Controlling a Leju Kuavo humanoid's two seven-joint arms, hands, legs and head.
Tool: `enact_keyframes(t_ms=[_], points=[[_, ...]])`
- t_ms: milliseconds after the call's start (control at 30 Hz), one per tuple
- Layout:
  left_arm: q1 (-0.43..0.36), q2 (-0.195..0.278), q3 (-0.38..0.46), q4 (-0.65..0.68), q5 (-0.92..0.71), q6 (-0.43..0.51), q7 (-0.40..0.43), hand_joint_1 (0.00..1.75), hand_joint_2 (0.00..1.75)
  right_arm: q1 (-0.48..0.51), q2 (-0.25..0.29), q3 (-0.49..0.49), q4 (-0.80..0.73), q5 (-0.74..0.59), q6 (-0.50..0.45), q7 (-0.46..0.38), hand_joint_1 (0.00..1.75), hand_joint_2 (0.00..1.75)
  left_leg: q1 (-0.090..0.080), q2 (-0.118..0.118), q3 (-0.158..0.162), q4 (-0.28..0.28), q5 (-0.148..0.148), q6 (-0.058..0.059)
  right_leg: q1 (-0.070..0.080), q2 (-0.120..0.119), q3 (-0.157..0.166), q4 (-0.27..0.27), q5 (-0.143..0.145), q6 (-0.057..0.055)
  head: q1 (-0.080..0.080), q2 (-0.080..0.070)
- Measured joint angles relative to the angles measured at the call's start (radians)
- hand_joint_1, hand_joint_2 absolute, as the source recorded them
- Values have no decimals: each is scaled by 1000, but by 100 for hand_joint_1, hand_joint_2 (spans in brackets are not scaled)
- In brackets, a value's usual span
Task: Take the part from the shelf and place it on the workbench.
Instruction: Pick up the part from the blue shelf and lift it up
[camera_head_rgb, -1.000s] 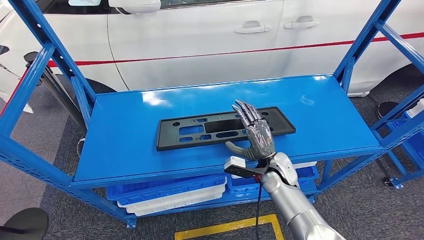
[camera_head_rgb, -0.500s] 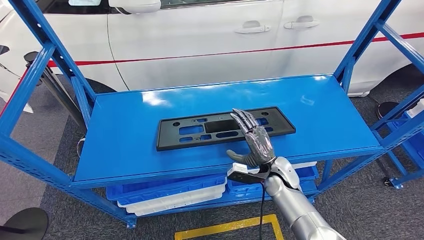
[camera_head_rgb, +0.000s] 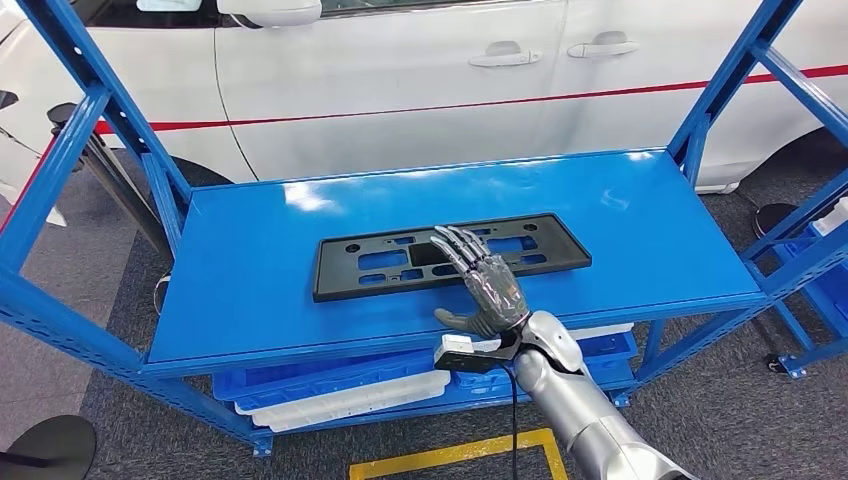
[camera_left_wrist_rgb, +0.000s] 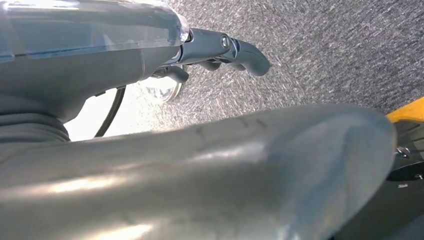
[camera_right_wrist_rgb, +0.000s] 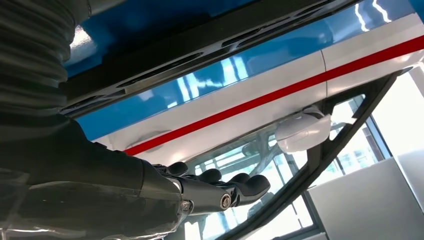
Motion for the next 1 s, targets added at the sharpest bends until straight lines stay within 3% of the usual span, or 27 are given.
enact_keyframes(t_ms=[1000], points=[[-6,0,-2,0,-1,-3,0,0,0,-139,62,135,206,207,-153,155,0,175,0,0,0,0,0,0,0,0,0,0,0,0,0,0]])
